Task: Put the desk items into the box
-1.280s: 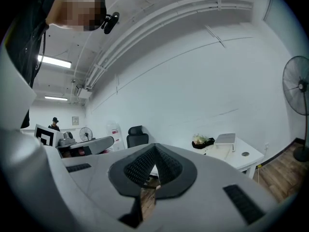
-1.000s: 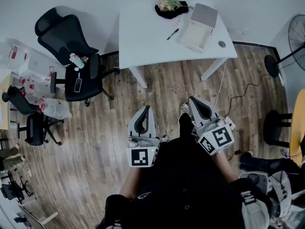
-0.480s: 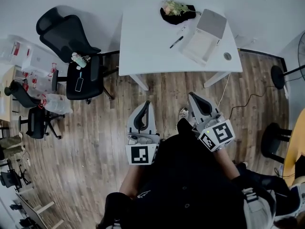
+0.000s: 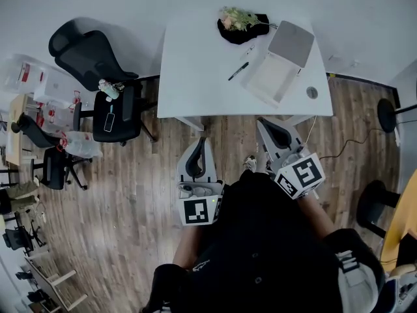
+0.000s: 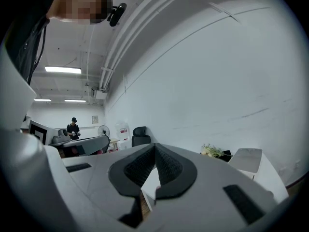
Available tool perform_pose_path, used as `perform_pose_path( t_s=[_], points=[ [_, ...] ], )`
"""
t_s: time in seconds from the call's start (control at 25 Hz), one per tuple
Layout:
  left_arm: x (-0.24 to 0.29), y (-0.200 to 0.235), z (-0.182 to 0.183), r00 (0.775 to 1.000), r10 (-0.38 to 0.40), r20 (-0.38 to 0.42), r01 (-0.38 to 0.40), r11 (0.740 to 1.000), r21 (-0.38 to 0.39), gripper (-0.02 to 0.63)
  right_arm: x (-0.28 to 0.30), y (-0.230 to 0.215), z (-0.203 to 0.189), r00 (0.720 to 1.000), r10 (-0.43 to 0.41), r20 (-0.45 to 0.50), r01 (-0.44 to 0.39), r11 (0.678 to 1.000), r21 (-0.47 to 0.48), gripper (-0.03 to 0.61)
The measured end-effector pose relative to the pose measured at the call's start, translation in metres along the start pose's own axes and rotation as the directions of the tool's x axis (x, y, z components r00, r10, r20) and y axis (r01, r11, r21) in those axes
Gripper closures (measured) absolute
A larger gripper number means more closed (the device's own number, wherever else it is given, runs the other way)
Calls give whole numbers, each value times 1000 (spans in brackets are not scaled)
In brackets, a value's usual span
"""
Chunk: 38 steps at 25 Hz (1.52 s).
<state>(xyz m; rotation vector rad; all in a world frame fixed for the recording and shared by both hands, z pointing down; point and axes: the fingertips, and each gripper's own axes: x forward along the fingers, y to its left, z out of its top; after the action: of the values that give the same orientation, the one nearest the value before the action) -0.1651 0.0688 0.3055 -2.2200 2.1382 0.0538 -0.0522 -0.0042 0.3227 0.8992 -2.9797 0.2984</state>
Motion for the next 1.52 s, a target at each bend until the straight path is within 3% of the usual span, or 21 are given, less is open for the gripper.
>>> perform_pose_path(
  t_s=[0.2, 0.32, 0.72, 1.04, 1.52],
  points=[
    [30, -19, -3, 1000, -10, 25, 11, 1000, -19, 607, 5, -31, -1, 1000, 0, 0, 0, 1000, -1, 580],
    [42, -28, -11, 999, -36, -3, 36, 999, -27, 607, 0, -45, 0, 1000, -26, 8, 26, 1000, 14, 580],
    [91, -49, -27, 985, -172, -15, 171, 984, -52, 607, -21, -96, 2, 978, -208, 30, 207, 978, 36, 580],
    [147, -52, -40, 933, -359, -23, 356, 931, -82, 607, -16, -124, 6, 924, -382, 37, 380, 924, 48, 580],
    [240, -37, -53, 813, -581, -31, 575, 811, -108, 607, 28, -154, 11, 819, -572, 37, 569, 819, 80, 580]
  ],
)
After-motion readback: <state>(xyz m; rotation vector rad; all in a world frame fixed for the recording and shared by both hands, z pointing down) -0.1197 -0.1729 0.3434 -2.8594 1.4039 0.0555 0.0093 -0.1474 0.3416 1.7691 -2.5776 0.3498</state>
